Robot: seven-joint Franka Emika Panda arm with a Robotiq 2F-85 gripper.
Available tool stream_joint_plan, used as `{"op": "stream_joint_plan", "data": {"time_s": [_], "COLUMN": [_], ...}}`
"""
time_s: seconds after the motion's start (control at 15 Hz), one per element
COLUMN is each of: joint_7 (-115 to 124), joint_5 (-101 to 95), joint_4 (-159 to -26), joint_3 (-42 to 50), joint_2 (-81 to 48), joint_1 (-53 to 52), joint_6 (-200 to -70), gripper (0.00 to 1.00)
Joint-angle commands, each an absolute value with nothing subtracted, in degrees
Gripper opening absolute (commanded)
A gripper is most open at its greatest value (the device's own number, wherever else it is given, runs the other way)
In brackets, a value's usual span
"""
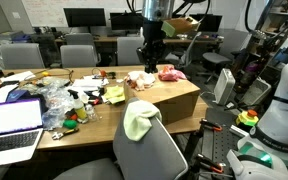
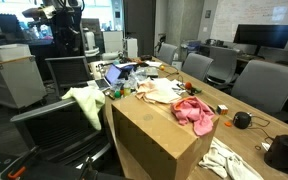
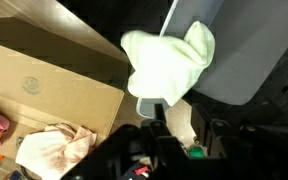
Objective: Pick up the clothes on top of the box and put them on the head rest of the chair
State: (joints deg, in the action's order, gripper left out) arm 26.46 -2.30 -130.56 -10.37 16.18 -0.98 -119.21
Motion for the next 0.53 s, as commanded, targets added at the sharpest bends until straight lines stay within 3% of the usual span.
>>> {"op": "stream_joint_plan", "data": {"time_s": [0.0,0.27,0.47], "joint_7": [25.72,25.23,24.59], "joint_5": [-3.19,-2.05,1.59], "joint_4": [-128.70,-129.27,-129.45], "joint_3": [-9.80,-8.21,-3.82], "joint_2": [15.58,15.75,15.68], "joint_1": [-1.34,-0.66,1.38], "joint_6": [-117.23,-117.39,-117.07], "gripper": [0.67,0.96,1.00]}}
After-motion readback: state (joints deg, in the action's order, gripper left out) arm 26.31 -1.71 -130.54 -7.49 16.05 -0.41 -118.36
